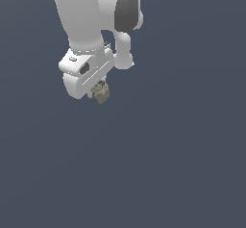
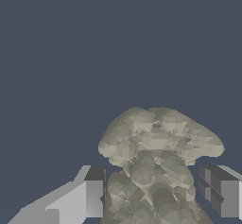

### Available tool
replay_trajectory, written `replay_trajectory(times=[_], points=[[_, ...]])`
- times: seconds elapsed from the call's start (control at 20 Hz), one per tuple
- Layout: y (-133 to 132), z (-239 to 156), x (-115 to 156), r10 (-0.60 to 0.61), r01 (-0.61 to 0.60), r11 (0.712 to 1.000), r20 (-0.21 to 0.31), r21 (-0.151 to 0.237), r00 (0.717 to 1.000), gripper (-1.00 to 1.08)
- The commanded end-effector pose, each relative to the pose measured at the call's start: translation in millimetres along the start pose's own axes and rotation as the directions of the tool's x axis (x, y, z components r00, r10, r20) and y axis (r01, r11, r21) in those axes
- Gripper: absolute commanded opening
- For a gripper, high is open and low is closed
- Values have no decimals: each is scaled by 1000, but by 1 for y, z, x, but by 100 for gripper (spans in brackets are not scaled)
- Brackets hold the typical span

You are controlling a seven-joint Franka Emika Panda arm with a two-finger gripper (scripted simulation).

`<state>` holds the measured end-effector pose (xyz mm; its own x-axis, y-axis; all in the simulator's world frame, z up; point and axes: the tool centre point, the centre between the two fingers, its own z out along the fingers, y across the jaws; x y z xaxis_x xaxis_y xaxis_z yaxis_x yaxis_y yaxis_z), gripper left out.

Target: Pick up the object and move it to a goal position.

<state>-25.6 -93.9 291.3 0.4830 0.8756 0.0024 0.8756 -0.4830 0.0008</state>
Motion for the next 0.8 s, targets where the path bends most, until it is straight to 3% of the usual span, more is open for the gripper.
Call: replay_trajectory(times=[0.0, 0.35, 0.75], points=[[7, -18, -2, 0, 0, 1000, 1, 1, 1000, -100], [20, -51, -6, 0, 0, 1000, 2, 1, 1000, -100], [26, -61, -7, 1, -1, 1000, 2, 1, 1000, -100]])
